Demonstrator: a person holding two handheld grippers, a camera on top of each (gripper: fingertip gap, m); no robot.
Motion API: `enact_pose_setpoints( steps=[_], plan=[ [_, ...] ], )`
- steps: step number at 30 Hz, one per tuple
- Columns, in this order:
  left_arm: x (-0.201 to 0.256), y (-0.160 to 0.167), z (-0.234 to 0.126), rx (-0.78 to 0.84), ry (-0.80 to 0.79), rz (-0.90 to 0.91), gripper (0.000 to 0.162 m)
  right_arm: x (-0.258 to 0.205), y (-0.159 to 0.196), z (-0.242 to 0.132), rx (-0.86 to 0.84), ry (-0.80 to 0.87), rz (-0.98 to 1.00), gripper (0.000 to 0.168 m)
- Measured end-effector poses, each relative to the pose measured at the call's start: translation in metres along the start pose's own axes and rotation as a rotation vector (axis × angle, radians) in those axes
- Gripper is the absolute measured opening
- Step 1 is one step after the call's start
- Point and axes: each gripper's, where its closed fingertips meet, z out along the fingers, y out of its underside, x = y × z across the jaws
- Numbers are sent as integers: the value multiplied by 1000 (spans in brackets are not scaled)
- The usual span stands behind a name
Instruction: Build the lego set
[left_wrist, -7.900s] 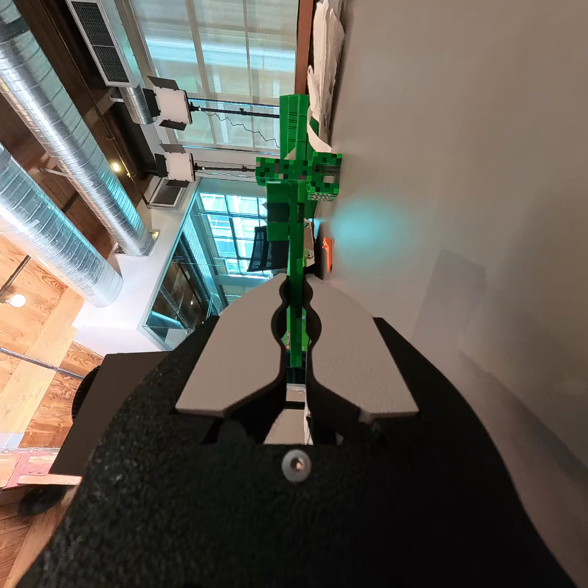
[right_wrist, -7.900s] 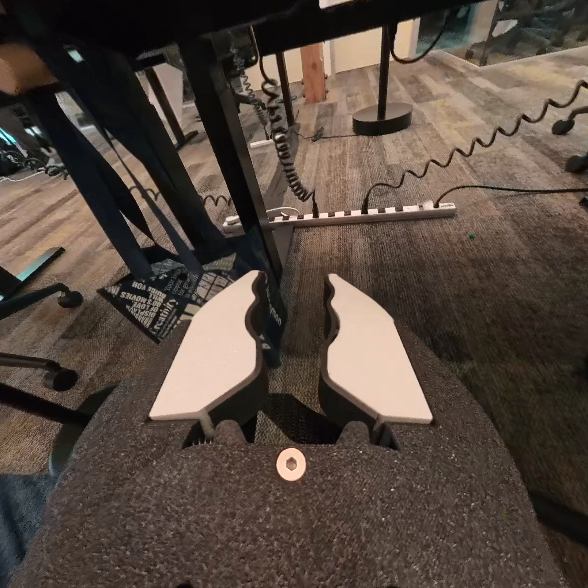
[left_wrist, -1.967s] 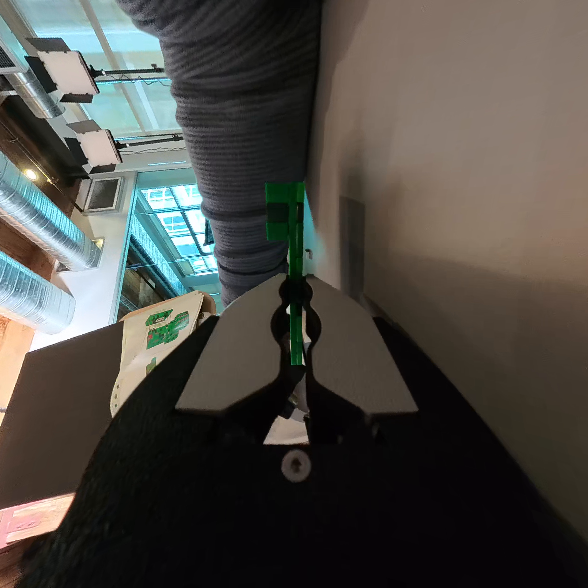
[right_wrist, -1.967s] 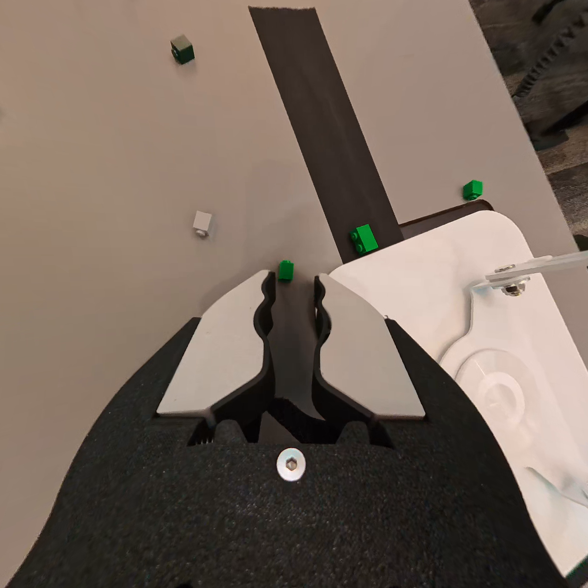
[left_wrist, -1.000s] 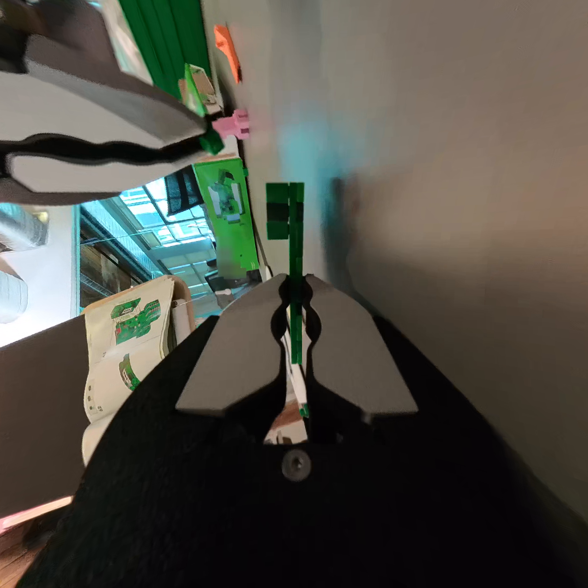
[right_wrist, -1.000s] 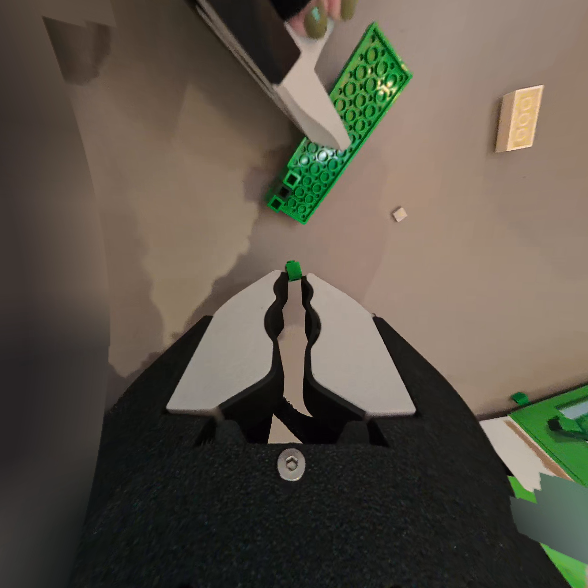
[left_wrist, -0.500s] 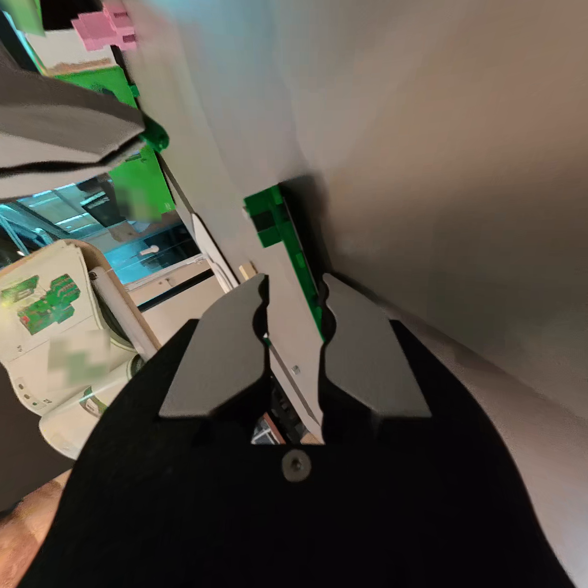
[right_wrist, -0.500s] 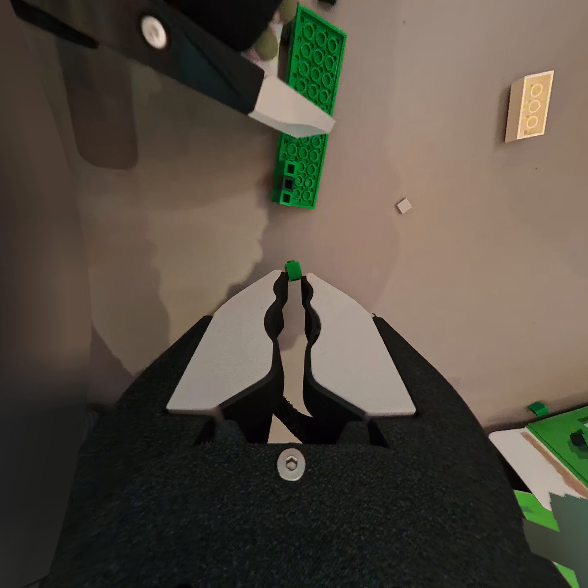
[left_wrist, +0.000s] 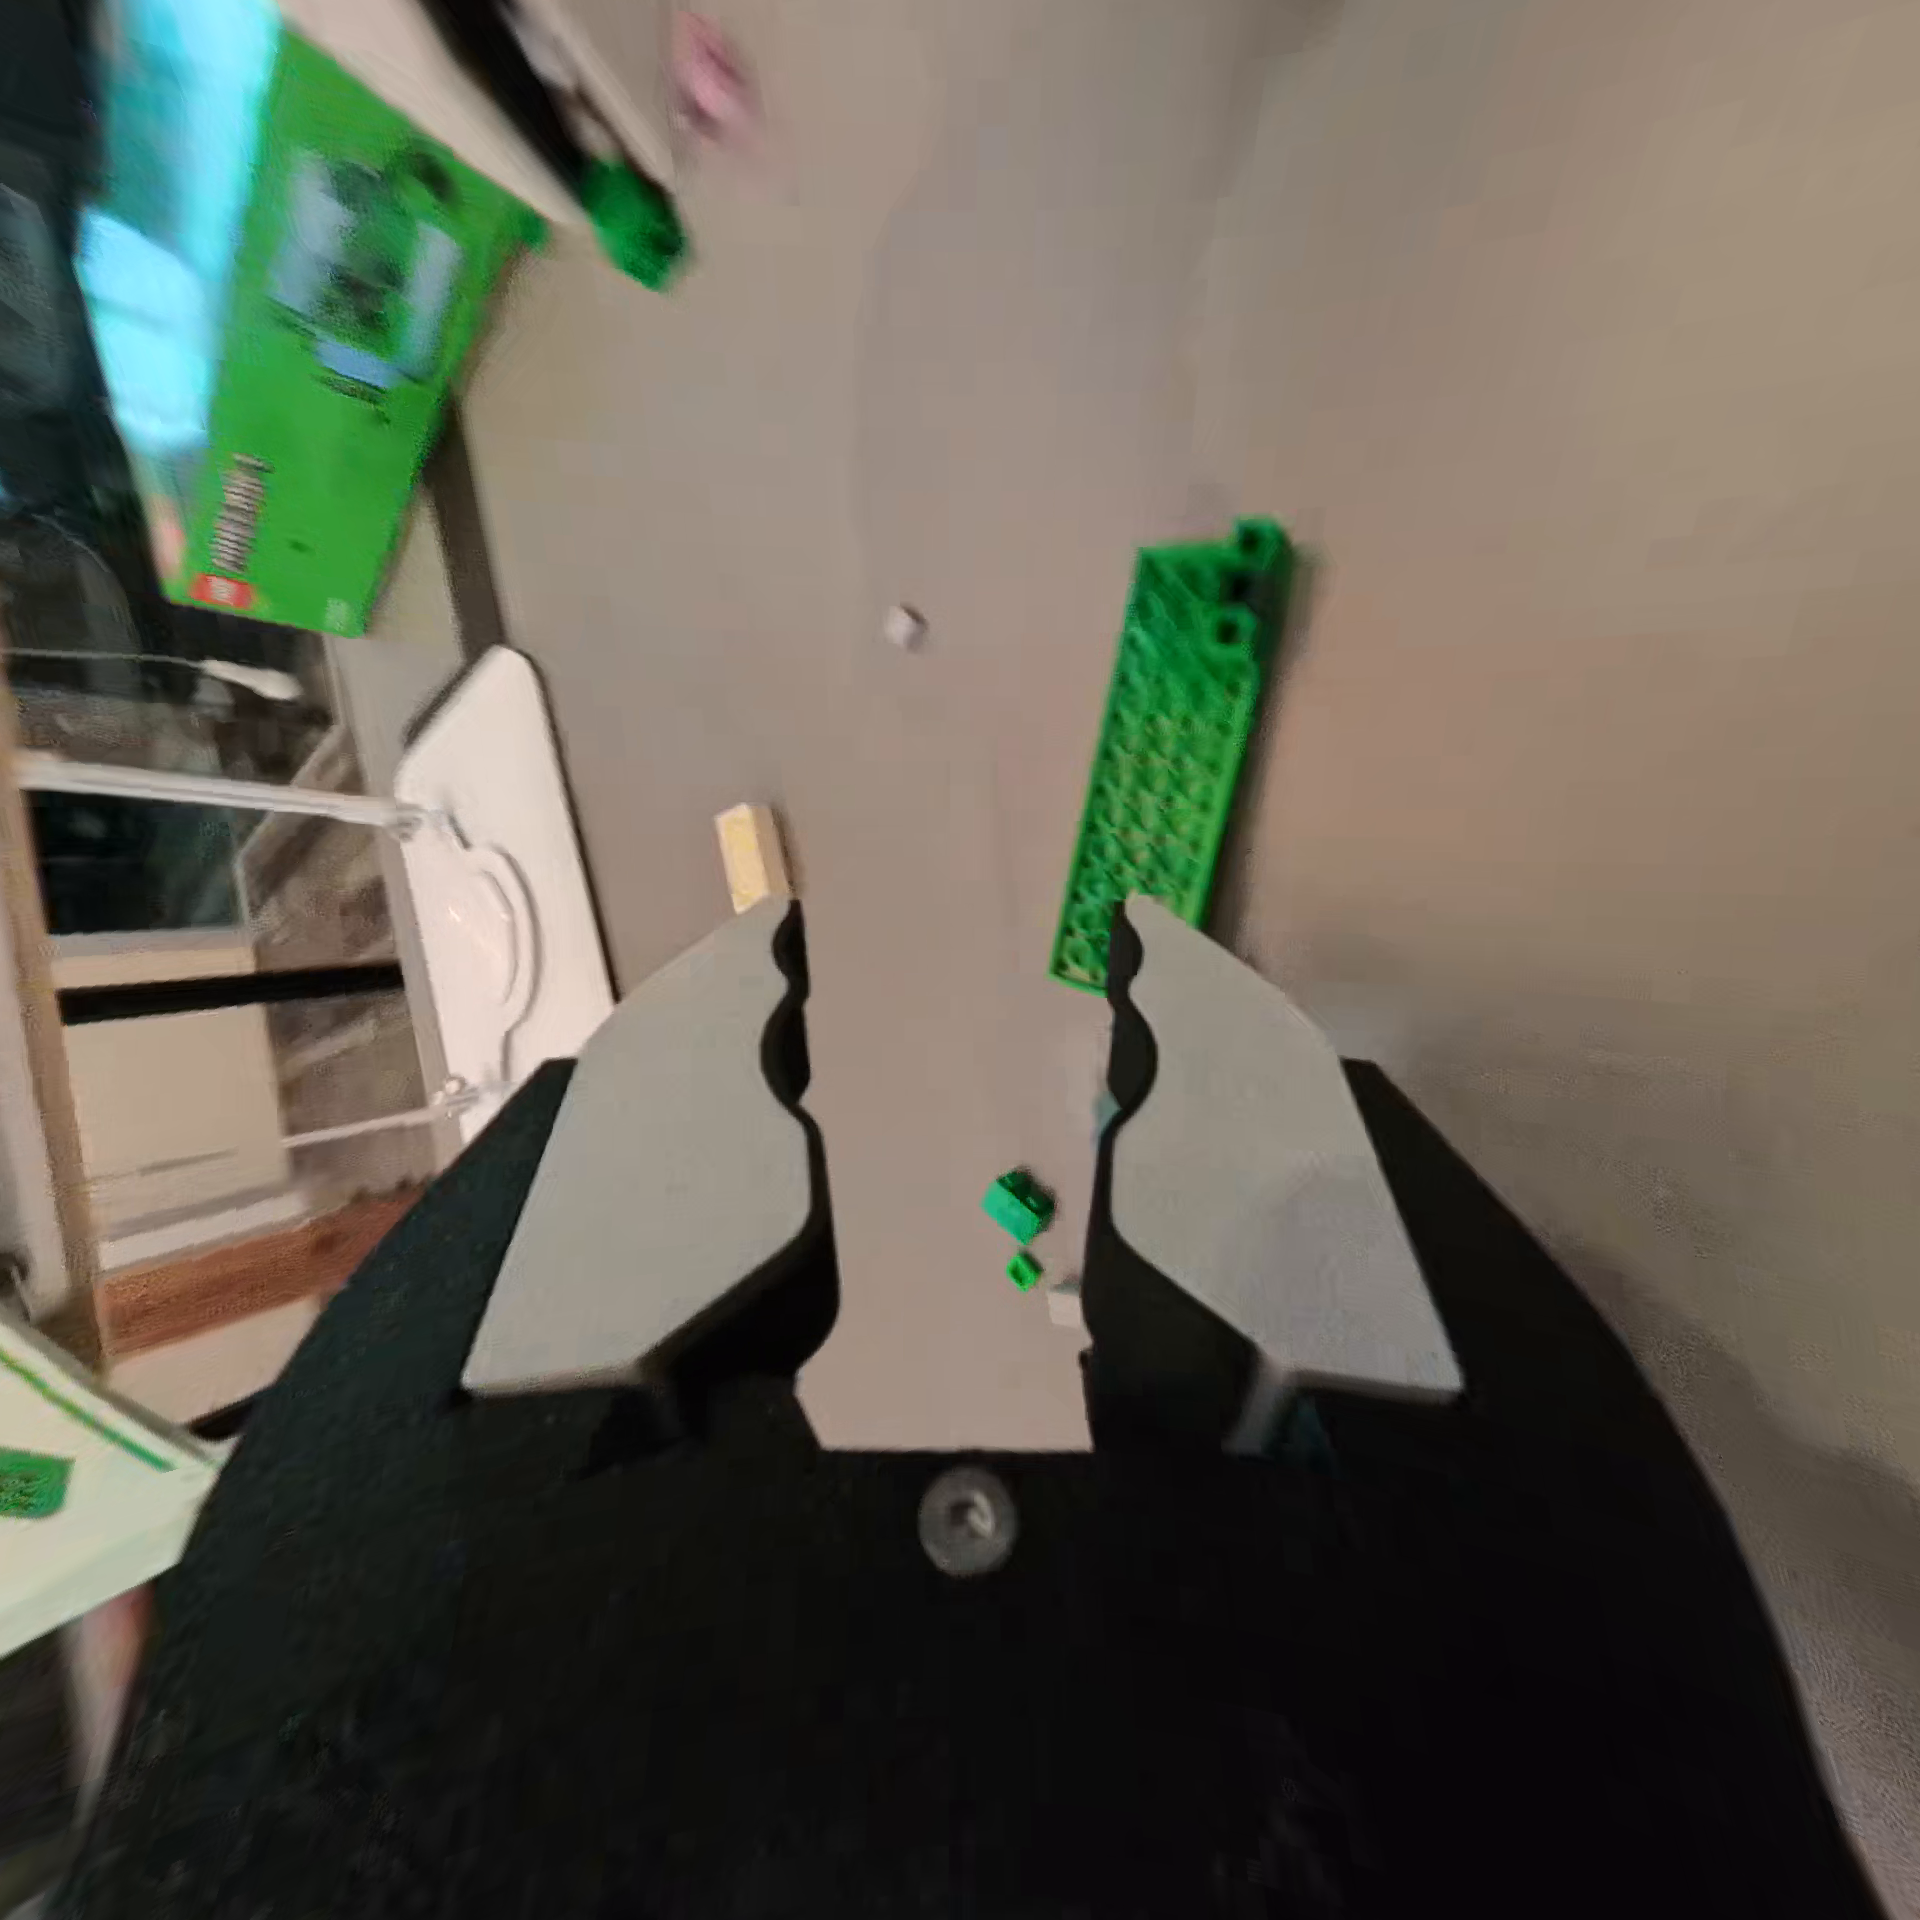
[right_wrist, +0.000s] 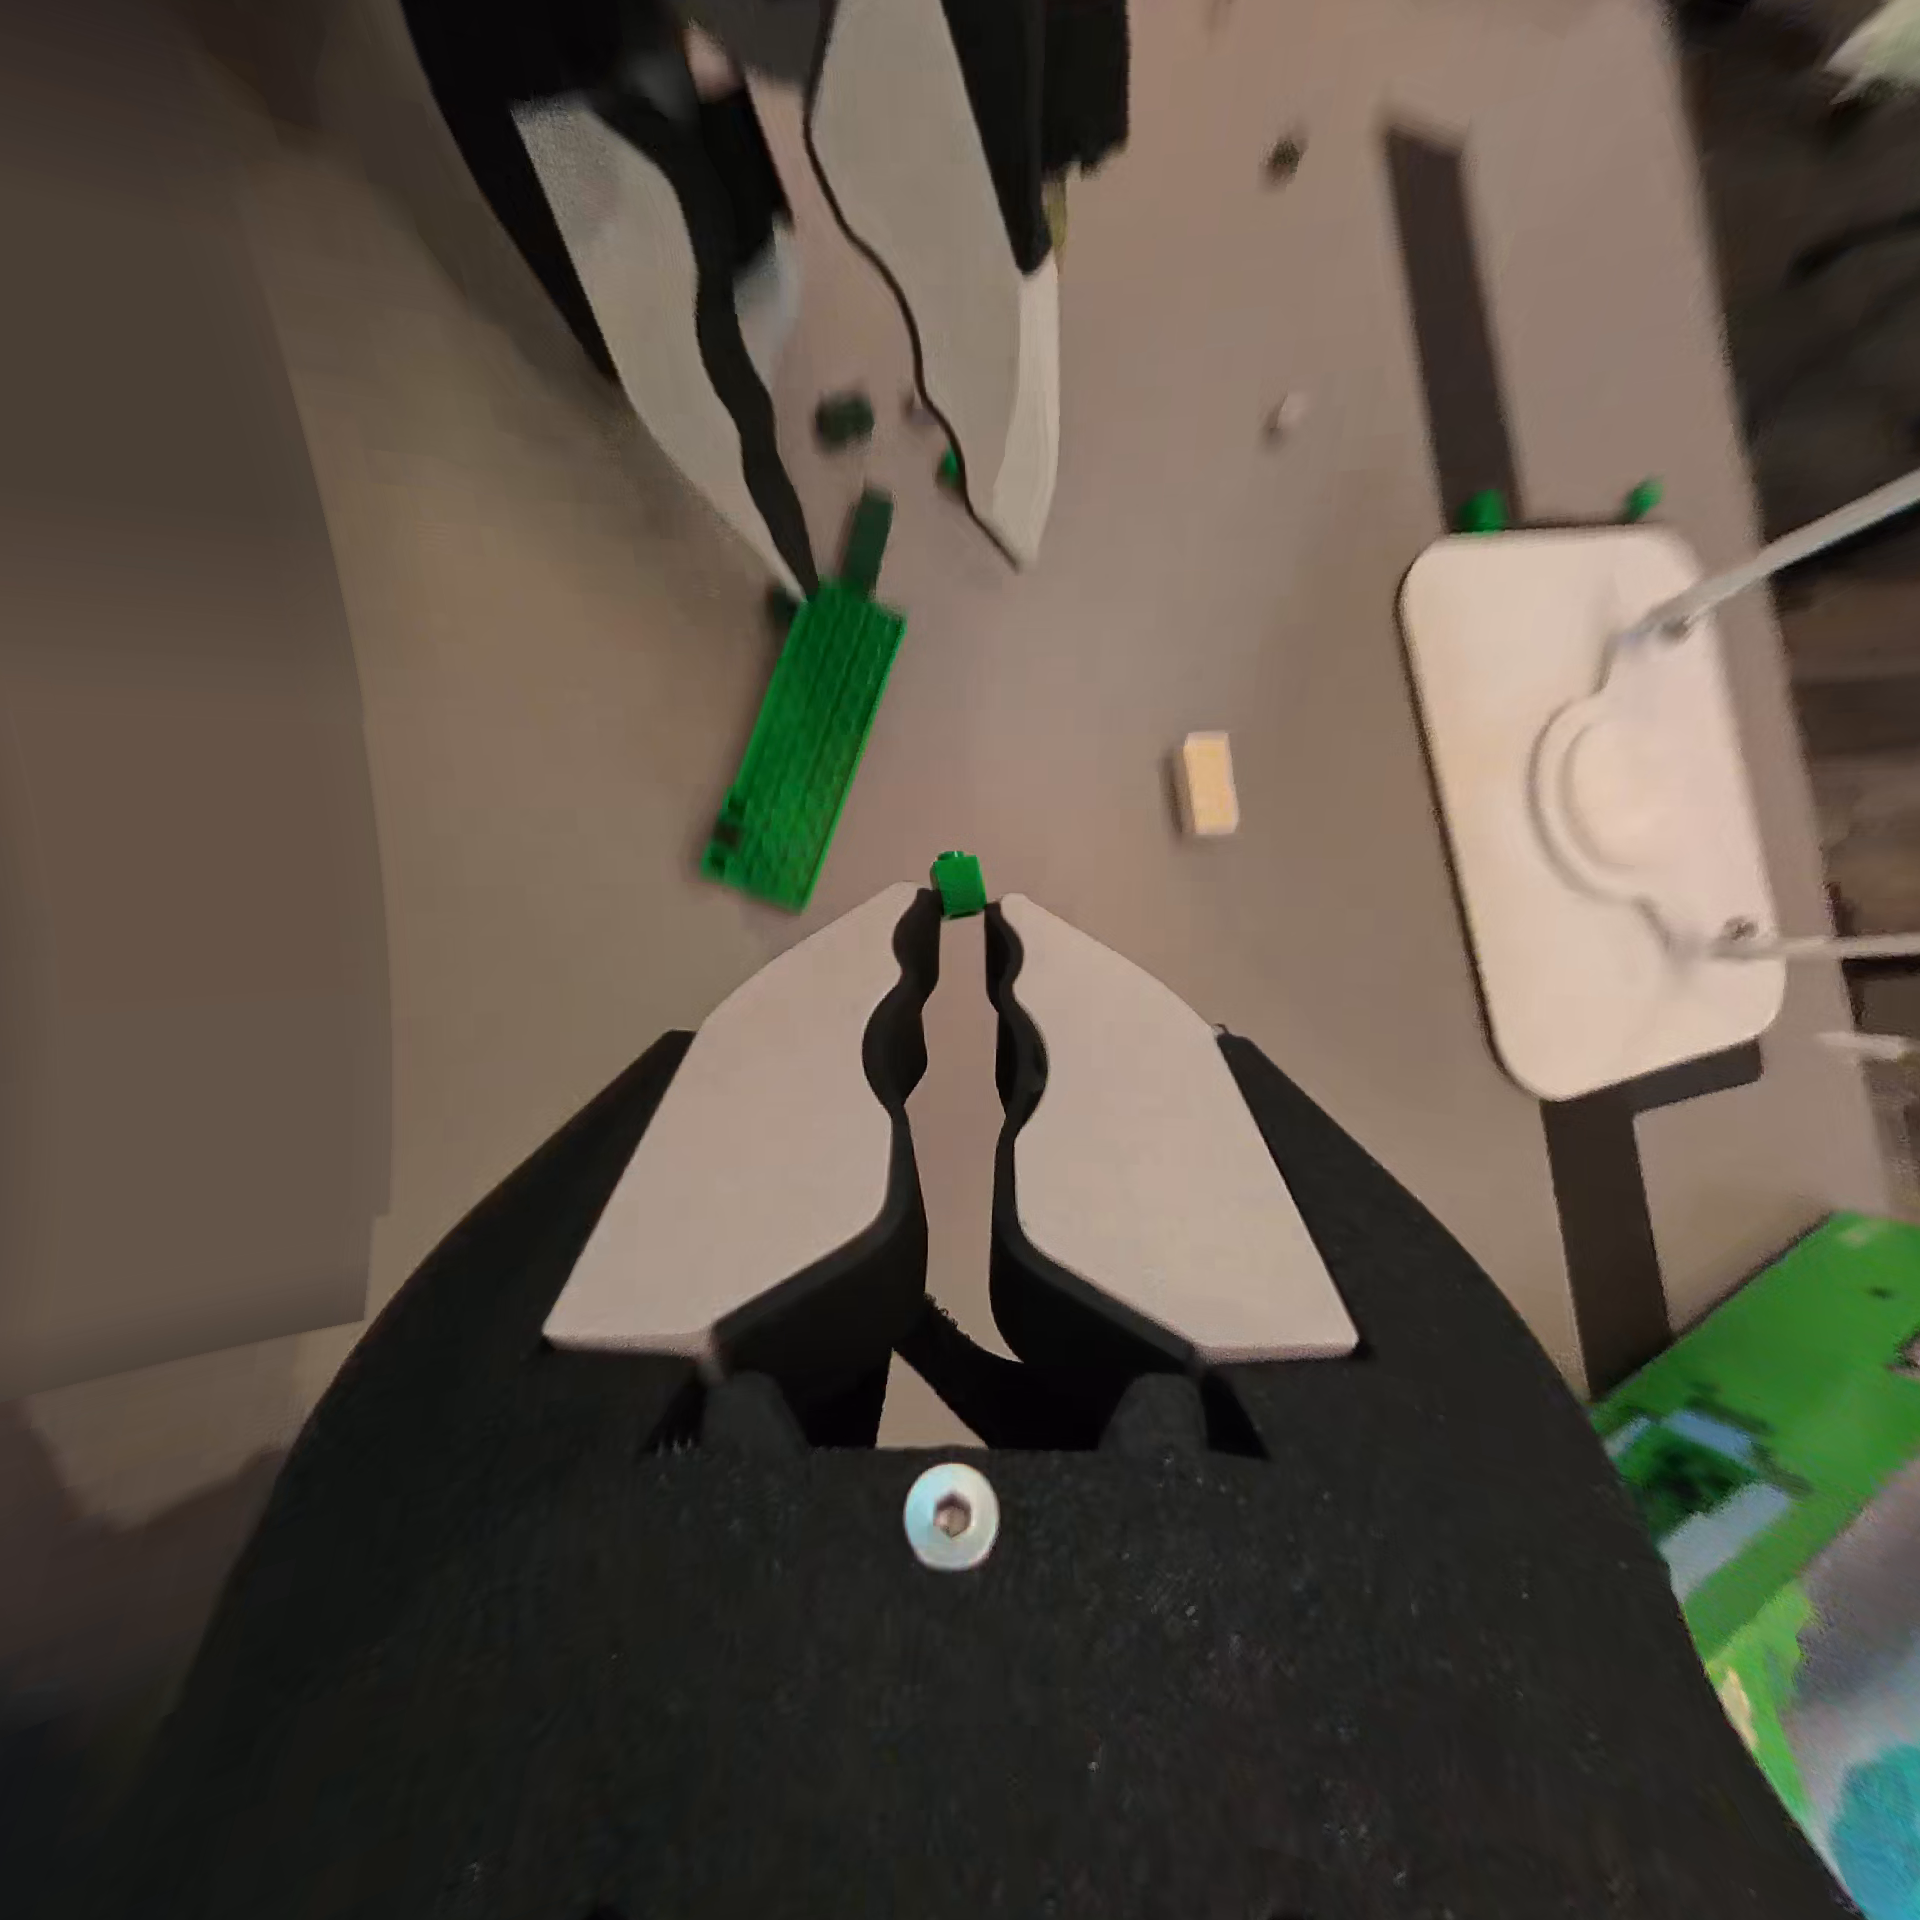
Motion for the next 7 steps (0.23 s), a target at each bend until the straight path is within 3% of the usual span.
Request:
enact_pose_setpoints(
  steps=[1,4,7],
  plan=[
    [-11,-7,-8,101,-29,-56,49,2,-13,-2,73,16,1,8],
    [-29,-43,-40,469,-52,-209,29,5,-42,-8,237,90,-74,8],
    [-38,-56,-58,584,-107,-250,21,1,-58,-9,307,120,-137,8]
  ],
)
